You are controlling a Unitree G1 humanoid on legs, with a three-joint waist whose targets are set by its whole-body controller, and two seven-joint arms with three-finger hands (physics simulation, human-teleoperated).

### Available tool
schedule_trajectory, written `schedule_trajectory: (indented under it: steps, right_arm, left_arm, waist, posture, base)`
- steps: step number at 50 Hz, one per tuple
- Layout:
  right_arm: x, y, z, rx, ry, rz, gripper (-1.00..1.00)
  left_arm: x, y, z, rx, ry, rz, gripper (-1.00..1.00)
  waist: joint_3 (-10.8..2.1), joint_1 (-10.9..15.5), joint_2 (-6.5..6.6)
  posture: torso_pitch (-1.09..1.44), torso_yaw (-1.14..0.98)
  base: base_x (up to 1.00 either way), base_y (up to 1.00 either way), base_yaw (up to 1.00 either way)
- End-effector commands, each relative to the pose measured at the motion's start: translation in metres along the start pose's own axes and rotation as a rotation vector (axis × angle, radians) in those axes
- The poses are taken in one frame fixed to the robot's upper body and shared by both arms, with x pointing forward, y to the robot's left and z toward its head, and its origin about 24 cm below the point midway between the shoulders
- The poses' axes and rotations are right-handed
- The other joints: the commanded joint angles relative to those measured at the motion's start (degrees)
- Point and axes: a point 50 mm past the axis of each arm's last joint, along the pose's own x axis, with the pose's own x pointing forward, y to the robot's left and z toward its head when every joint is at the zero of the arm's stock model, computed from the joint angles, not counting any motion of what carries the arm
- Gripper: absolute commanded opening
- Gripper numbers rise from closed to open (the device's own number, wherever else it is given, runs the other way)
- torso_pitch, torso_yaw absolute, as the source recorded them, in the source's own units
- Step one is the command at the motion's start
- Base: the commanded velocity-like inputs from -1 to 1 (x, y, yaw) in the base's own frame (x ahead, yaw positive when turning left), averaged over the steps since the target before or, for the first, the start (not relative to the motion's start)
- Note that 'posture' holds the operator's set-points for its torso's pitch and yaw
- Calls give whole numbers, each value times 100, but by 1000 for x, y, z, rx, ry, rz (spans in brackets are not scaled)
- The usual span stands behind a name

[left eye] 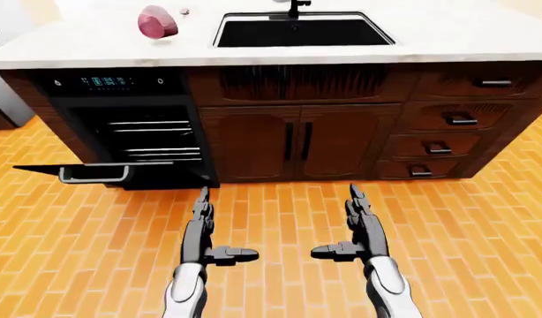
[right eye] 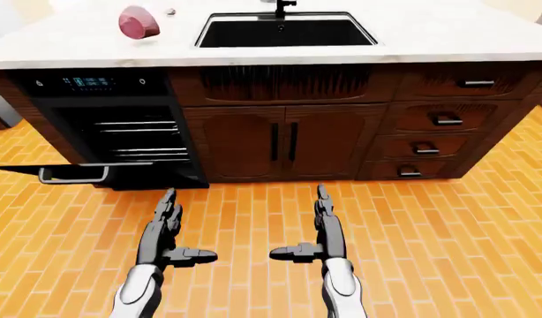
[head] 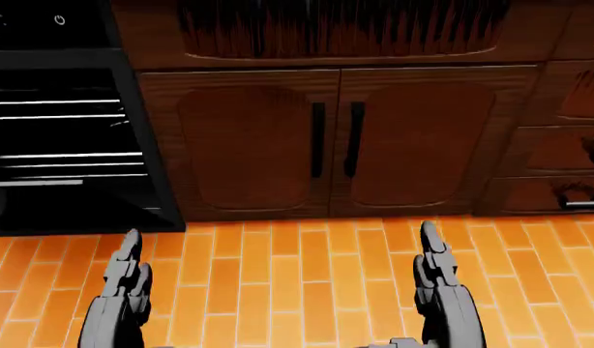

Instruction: Close the dishwasher door

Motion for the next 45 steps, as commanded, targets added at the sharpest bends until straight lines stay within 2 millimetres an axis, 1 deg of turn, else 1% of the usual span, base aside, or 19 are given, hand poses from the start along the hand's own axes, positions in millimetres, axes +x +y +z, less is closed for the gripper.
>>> schedule_trajectory:
  steps: [1,2,3,4,5,6,7,8,13,17,18,21,22,23,24,33,40,43,45]
  right_arm:
    - [-2,-5,37,36,-190,-53,100]
    - [-4,-3,37,43,-185,-28,100]
    - [-5,-1,38,35,-189,-22,100]
    - [-6,-1,39,33,-191,-22,100]
    - [-9,0,40,6,-193,-20,100]
    - [-11,0,43,11,-206,-15,100]
    - [-14,1,44,-6,-206,-22,100]
    - [-14,1,44,-15,-201,-24,100]
    - [-13,2,36,-64,-177,-42,100]
    - [-15,2,36,-80,-183,-50,100]
    - [-13,3,33,-114,-160,-59,100]
    - [-18,3,33,-118,-168,-48,100]
    - [-18,3,34,-117,-169,-46,100]
    - [-19,3,34,-117,-170,-44,100]
    - [-19,4,34,-117,-169,-42,100]
    - [-22,3,33,-118,-171,-37,100]
    - [-21,4,31,-115,-165,-29,100]
    - [-21,5,31,-116,-164,-28,100]
    - [-21,3,30,-115,-163,-34,100]
  left_arm:
    - [3,-12,53,25,-217,-50,100]
    - [-1,-14,62,36,-233,-55,100]
    - [-2,-17,69,50,-248,-63,100]
    - [-3,-19,73,60,-255,-71,100]
    - [-5,-23,80,83,-274,-77,100]
    - [-6,-24,79,115,-290,-78,100]
    - [-7,-22,74,113,-284,-80,100]
    - [-6,-19,73,104,-275,-72,100]
    - [-2,-11,78,97,-286,-40,100]
    - [0,-10,77,106,-291,-29,100]
    - [0,-10,76,109,-292,-28,100]
    - [-2,-12,76,116,-295,-30,100]
    - [-2,-11,77,116,-297,-30,100]
    - [-2,-11,77,115,-297,-28,100]
    - [-3,-11,77,115,-297,-28,100]
    - [-5,-12,76,121,-298,-34,100]
    - [-6,-13,76,125,-296,-38,100]
    - [-6,-13,75,126,-297,-39,100]
    - [-7,-13,76,126,-296,-41,100]
  waist:
    - [-5,-12,-45]
    - [-220,-8,-37]
    - [-377,2,10]
    - [-258,4,-49]
    - [-126,19,-57]
    - [-251,19,-74]
    - [-390,30,-76]
    - [-418,41,-77]
    - [-462,35,-33]
    - [-475,44,-31]
    - [-479,50,-32]
    - [-491,54,-34]
    - [-585,74,1]
    - [-501,69,12]
    - [-461,66,11]
    - [-377,119,13]
    - [-344,149,68]
    - [-332,181,53]
    - [-314,189,7]
  posture:
    - [0,0]
    - [0,0]
    - [0,0]
    - [0,0]
    - [0,0]
    - [0,0]
    - [0,0]
    - [0,0]
    - [0,0]
    - [0,0]
    - [0,0]
    - [0,0]
    - [0,0]
    - [0,0]
    - [0,0]
    - [0,0]
    - [0,0]
    - [0,0]
    - [0,0]
  base:
    - [0,0,0]
    - [0,0,0]
    - [0,0,0]
    - [0,0,0]
    - [0,0,0]
    - [0,0,0]
    - [0,0,0]
    - [0,0,0]
    - [0,0,0]
    - [0,0,0]
    - [0,0,0]
    - [0,0,0]
    - [0,0,14]
    - [0,0,19]
    - [0,0,20]
    - [0,0,26]
    - [0,0,37]
    - [0,0,37]
    - [0,0,38]
